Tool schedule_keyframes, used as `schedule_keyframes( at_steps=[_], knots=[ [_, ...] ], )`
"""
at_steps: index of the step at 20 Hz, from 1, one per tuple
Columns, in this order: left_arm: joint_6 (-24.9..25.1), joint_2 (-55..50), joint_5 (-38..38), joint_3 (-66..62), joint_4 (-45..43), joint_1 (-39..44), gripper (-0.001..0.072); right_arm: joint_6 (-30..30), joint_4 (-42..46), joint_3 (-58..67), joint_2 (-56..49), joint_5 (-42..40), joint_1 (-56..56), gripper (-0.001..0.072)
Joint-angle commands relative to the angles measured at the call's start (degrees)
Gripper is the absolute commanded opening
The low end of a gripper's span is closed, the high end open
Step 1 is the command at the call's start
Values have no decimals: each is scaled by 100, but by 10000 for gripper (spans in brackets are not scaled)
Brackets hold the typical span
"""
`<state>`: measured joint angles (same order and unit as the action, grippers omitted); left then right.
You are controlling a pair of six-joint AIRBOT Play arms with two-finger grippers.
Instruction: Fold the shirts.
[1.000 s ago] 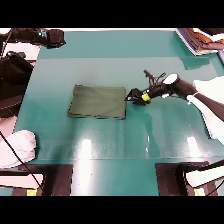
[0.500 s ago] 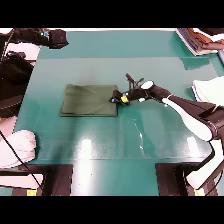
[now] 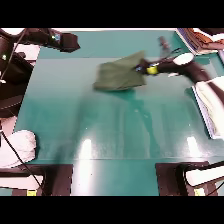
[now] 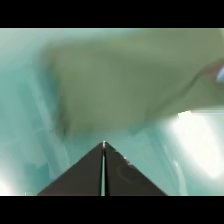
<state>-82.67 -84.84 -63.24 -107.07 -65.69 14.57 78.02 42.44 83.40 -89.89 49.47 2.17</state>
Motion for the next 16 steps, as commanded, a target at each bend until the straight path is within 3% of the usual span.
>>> schedule_keyframes(
  at_steps=[1,7,12,16],
  knots=[
    [72,2,212,0,7,452,23,260,1134,44,739,625,-1639,19],
    [66,2,448,0,9,807,23,254,1158,44,1064,772,-3960,20],
    [66,0,496,0,9,807,24,96,1110,109,1064,568,-4402,20],
    [66,0,531,0,9,807,24,96,1117,1040,1067,774,-4330,20]
  ],
)
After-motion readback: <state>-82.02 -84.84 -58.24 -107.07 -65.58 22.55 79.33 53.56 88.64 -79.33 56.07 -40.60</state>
